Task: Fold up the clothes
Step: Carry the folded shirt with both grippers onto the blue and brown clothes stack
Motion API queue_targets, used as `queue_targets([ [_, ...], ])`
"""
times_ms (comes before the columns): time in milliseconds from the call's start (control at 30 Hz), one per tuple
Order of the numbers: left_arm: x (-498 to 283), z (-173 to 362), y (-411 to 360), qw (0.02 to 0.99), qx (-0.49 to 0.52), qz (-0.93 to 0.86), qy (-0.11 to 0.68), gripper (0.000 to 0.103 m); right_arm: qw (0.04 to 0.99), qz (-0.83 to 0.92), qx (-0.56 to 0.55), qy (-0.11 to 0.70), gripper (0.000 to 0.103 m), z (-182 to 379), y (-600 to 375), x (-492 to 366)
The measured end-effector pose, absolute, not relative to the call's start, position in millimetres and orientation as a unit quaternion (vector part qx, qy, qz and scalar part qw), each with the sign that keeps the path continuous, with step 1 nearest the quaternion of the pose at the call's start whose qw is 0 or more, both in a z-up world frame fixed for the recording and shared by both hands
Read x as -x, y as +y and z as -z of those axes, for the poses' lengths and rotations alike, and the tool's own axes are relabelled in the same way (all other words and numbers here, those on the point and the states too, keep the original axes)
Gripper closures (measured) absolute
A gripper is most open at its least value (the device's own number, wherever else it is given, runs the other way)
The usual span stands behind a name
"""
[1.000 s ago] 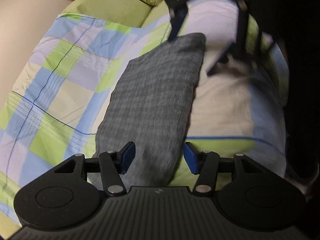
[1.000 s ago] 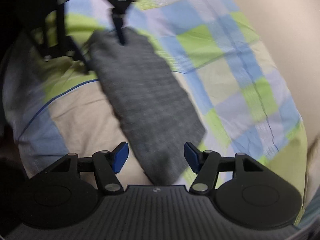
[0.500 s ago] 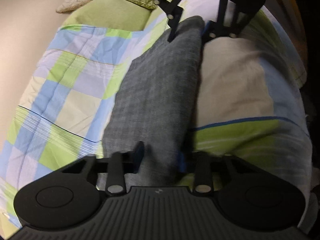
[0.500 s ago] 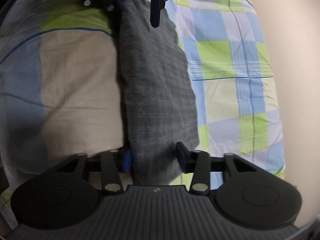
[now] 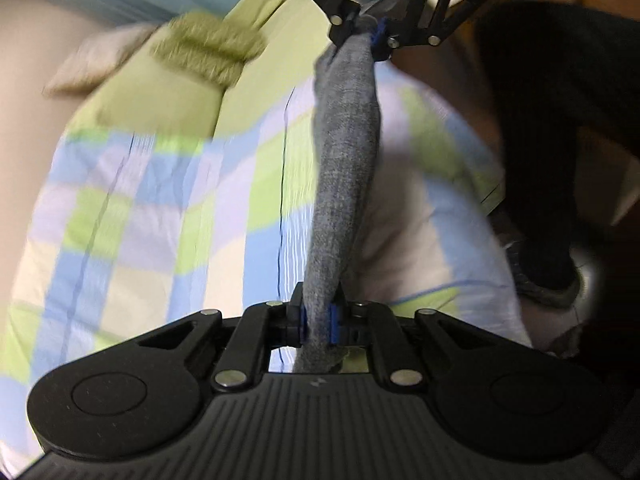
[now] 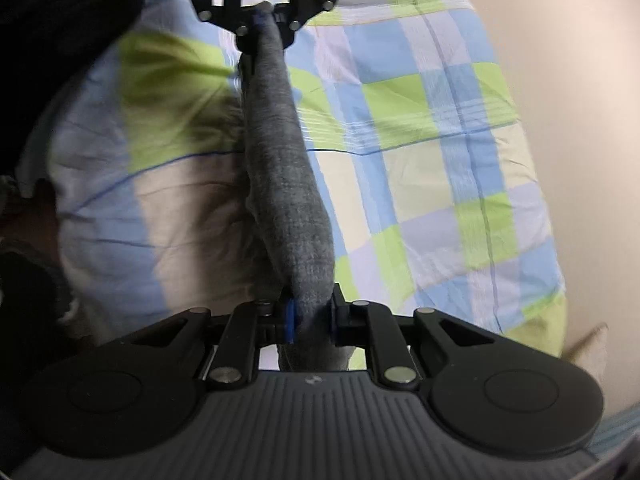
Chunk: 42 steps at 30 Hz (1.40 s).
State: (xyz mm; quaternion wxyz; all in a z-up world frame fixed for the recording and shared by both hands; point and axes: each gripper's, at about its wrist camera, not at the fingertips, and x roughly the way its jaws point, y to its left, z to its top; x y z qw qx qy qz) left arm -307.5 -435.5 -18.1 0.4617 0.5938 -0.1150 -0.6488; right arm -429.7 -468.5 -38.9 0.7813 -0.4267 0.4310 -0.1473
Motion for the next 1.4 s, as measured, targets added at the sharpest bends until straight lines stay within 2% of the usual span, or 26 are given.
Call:
queue_targets([
  [333, 371.5, -12.5, -433.3, 0.411, -0.547, 0.696, -0.219, 0.092, 0.777, 0.26, 0.339, 0.461, 0.091, -24.8, -417.8, 504.2],
  [600, 436.2, -7.9, -462.2, 0.329, -0.509, 0.743, -0.285, 0.092, 0.749, 0.364, 0.257, 0.491, 0.091, -38.4, -395.2, 565.2],
  [933, 573.8, -21.0, -553.7, 0.242, -0.469, 0.769, -0.359, 0.092, 0.699, 0.491, 0.182, 0.487, 0.091, -56.1, -413.8, 684.7],
  [1200, 707.3, -74.0, -654.7, 0.24, -0.366, 0.791, -0.429, 0.092, 0.591, 0.62, 0.214, 0.469, 0.091, -120.0, -477.7, 808.1],
  [1300, 762.6, -54.4, -695.2, 0.239, -0.319, 0.809, -0.432, 0.092, 0.517, 0.669, 0.256, 0.469, 0.091, -117.0, -504.1, 854.7],
  [1400, 792.2, -6.4, -719.4, 0.213, -0.325, 0.825, -0.411, 0.092, 0.49, 0.678, 0.242, 0.491, 0.09, -80.2, -520.2, 881.3],
])
